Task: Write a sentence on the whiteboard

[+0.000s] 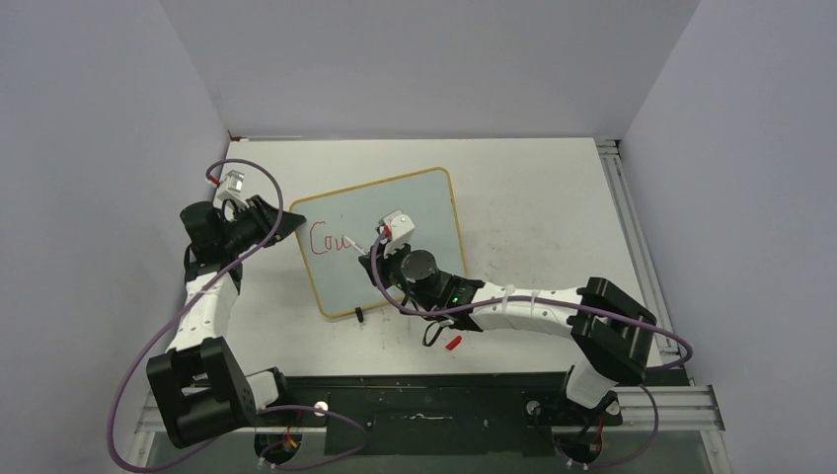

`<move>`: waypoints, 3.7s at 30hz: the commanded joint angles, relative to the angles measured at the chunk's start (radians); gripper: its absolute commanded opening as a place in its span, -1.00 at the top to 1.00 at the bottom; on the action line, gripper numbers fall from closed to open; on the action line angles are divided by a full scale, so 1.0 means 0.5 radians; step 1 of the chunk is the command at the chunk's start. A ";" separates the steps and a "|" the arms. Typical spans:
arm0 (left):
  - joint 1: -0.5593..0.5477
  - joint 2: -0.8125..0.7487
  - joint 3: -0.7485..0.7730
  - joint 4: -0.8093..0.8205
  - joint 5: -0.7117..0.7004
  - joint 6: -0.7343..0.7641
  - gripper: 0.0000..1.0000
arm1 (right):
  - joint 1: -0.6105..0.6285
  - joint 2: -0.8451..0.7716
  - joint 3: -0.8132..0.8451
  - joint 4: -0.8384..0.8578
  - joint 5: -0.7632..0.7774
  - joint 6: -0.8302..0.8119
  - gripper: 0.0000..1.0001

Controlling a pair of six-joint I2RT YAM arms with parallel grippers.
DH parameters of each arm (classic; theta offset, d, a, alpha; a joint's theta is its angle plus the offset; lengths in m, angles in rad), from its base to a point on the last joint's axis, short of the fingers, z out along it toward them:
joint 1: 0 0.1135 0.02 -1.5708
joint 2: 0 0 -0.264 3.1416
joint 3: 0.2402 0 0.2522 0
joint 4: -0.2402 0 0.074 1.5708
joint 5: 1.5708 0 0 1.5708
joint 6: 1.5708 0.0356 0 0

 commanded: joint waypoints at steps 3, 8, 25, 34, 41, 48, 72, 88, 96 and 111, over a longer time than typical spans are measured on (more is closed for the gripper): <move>0.010 -0.004 0.042 0.032 0.032 0.013 0.42 | -0.033 0.042 0.104 0.055 0.021 -0.013 0.89; 0.011 0.000 0.044 0.032 0.033 0.011 0.42 | -0.053 0.072 0.113 0.048 0.017 -0.001 0.89; 0.012 -0.003 0.042 0.032 0.036 0.012 0.42 | -0.080 0.126 0.124 0.009 0.030 0.021 0.89; 0.011 -0.006 0.042 0.032 0.037 0.013 0.42 | -0.079 0.027 0.014 0.003 0.135 0.040 0.89; 0.012 -0.005 0.042 0.032 0.034 0.012 0.42 | -0.082 0.005 -0.055 -0.004 0.137 0.065 0.89; 0.014 -0.007 0.040 0.032 0.034 0.013 0.42 | -0.061 -0.007 -0.120 -0.007 0.107 0.088 0.89; 0.011 -0.006 0.039 0.032 0.033 0.012 0.42 | -0.033 0.008 -0.093 0.003 0.172 0.104 0.89; 0.013 -0.003 0.042 0.032 0.036 0.013 0.42 | -0.085 0.042 0.014 -0.029 0.206 0.100 0.89; 0.013 -0.004 0.042 0.032 0.037 0.012 0.42 | -0.098 0.064 0.009 -0.036 0.153 0.114 0.89; 0.013 -0.004 0.045 0.032 0.036 0.012 0.42 | -0.059 0.101 -0.048 -0.049 0.096 0.130 0.89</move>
